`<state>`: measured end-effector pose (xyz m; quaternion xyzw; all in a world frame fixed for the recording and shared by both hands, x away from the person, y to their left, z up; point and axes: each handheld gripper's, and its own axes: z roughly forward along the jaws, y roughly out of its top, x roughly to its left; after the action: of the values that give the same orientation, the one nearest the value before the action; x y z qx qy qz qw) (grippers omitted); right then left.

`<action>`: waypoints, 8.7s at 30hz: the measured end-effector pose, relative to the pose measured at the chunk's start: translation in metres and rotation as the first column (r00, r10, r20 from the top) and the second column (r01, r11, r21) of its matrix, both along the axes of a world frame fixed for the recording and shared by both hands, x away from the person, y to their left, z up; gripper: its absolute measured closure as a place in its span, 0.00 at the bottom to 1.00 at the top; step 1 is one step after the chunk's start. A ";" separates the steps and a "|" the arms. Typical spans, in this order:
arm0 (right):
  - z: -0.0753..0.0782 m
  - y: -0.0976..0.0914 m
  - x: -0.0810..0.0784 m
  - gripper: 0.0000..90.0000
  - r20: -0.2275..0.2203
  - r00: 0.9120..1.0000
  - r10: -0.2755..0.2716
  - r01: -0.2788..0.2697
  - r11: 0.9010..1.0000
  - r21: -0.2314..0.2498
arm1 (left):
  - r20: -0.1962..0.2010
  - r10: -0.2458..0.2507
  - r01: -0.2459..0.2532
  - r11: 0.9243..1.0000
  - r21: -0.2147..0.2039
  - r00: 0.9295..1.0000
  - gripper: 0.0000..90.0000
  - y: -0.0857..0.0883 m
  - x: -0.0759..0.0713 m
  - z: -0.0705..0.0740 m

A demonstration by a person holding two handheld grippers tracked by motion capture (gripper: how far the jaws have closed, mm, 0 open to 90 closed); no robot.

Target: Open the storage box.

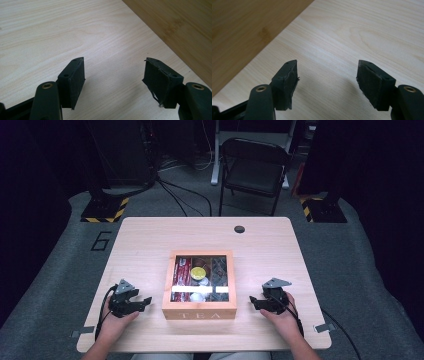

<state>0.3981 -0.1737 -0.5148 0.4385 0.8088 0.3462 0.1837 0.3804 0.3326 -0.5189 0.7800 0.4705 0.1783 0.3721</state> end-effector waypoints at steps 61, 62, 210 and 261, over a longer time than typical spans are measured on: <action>0.058 0.034 -0.052 0.43 0.110 0.971 0.211 -0.220 0.973 0.075 | 0.043 -0.090 0.091 0.995 -0.041 0.995 0.43 -0.032 -0.050 0.055; 0.059 0.036 -0.054 0.43 0.113 0.970 0.215 -0.224 0.972 0.071 | 0.042 -0.101 0.103 0.994 -0.040 0.994 0.43 -0.032 -0.051 0.056; 0.112 0.066 -0.029 0.48 0.137 0.971 0.197 -0.216 0.966 0.142 | 0.122 -0.159 0.175 0.977 -0.126 0.980 0.49 -0.070 -0.027 0.114; 0.174 0.070 0.021 0.52 0.195 0.968 0.160 -0.196 0.964 0.181 | 0.193 -0.140 0.168 0.977 -0.135 0.971 0.59 -0.066 0.023 0.176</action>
<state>0.4190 -0.1035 -0.3413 0.3471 0.7867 0.4783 0.1787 0.4029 0.2670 -0.3430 0.7643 0.3843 0.1836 0.4842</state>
